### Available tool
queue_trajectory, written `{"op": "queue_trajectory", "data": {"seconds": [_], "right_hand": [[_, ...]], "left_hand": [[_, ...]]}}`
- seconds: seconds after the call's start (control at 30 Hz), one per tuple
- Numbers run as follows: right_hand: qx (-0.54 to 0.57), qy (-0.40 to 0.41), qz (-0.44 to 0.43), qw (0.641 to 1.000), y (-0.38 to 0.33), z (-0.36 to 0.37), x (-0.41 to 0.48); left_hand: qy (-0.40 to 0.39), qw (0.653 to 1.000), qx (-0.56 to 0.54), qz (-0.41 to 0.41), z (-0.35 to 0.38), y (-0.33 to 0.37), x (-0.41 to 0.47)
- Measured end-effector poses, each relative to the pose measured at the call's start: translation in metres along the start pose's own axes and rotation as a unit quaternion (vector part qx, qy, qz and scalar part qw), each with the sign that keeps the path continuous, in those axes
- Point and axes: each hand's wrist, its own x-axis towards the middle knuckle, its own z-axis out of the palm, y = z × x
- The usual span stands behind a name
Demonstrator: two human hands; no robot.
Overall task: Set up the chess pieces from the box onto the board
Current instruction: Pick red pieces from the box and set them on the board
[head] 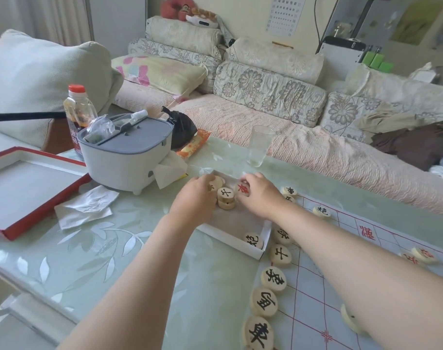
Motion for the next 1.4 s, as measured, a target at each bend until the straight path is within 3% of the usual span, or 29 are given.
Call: {"op": "queue_trajectory", "data": {"seconds": [0.1,0.2,0.3,0.5,0.7,0.87,1.1,1.23,1.4], "right_hand": [[0.079,0.074,-0.078,0.991,-0.015,-0.008,-0.009],[0.135,0.056,-0.112,0.983,-0.034,-0.009,-0.012],[0.162,0.032,-0.121,0.979,-0.047,-0.006,-0.011],[0.011,-0.029,-0.089,0.996,-0.054,0.0,0.002],[-0.025,-0.054,-0.054,0.997,-0.064,0.012,0.014],[-0.055,-0.028,-0.086,0.994,-0.061,0.019,0.017],[-0.151,-0.145,-0.09,0.974,-0.046,0.007,0.009],[-0.1,-0.078,-0.09,0.988,-0.056,0.01,0.011],[-0.151,-0.077,-0.128,0.977,-0.066,0.026,0.009]], "left_hand": [[0.021,0.991,-0.124,-0.043,-0.003,0.007,0.004],[0.012,0.972,-0.225,-0.068,-0.006,0.013,0.004],[0.018,0.969,-0.229,-0.095,-0.01,0.009,0.003],[0.095,0.968,-0.195,-0.127,-0.028,-0.005,0.0],[0.083,0.934,-0.299,-0.176,-0.032,-0.009,0.002],[0.042,0.949,-0.258,-0.177,-0.034,-0.013,0.001],[0.049,0.972,-0.182,-0.144,-0.029,-0.012,0.003],[0.049,0.974,-0.171,-0.137,-0.025,-0.007,0.003],[0.053,0.975,-0.159,-0.147,-0.024,-0.009,0.002]]}}
